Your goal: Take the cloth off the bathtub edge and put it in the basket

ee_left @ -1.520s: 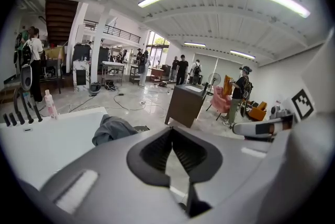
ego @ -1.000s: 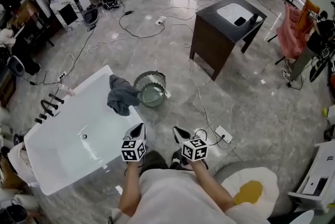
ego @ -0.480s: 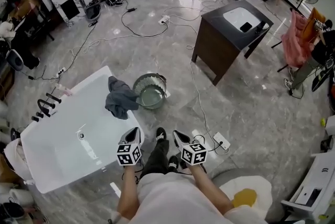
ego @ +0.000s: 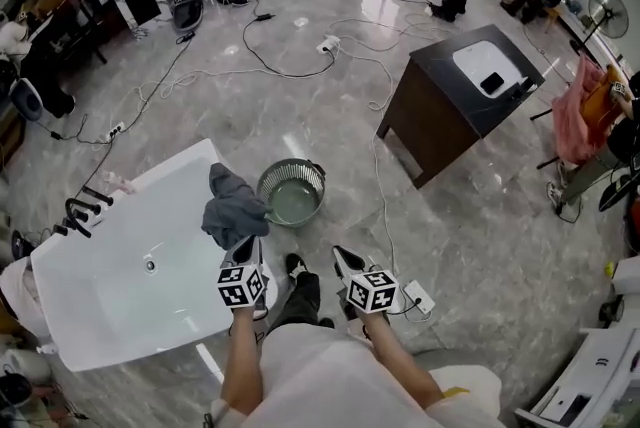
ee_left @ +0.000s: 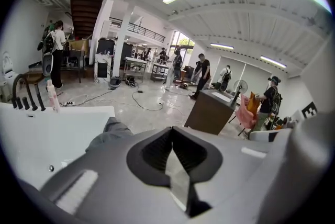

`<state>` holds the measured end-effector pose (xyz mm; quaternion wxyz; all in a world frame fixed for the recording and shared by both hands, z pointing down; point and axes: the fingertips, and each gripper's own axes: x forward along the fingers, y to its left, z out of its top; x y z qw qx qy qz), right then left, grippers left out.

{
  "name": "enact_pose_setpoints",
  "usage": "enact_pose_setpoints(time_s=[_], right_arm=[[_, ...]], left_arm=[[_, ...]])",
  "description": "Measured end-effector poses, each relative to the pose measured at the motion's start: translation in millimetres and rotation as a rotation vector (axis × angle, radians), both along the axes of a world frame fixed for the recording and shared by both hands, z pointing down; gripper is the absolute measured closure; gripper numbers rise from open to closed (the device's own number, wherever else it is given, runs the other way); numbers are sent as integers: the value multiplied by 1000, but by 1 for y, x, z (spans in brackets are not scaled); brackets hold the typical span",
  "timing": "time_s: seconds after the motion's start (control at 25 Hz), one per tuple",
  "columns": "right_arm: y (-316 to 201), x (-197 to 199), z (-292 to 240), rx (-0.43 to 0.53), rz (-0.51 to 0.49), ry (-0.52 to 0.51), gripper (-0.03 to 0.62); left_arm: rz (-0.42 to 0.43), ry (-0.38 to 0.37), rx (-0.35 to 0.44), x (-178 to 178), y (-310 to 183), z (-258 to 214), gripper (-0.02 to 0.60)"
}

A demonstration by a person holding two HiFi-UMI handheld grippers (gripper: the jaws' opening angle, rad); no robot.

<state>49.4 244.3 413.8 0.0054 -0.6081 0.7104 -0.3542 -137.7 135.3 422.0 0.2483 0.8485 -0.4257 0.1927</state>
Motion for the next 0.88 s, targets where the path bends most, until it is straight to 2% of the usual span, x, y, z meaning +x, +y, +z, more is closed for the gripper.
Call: enact_pose_setpoints(time_s=[0.24,0.48,0.6,0.76,0.88], right_arm=[[-56,-5,12,-42,-71,60,592],[-112,0,27,-113,-84,85,592],[-154,-4,32,-119,-86,93,592],[-198,-31,48,-115,-145,103,592],[-219,-61,67,-124,-217,102,592]], left_arm=[[-59,9,-35,-2,-75,11,523],[-119,29,-102,-15,-126,32,523],[-123,36,-137,-24,-151,45,523],[-128,28,-163,-43,-160,68,523],[-163,19,-187,-62,-157,87,523]])
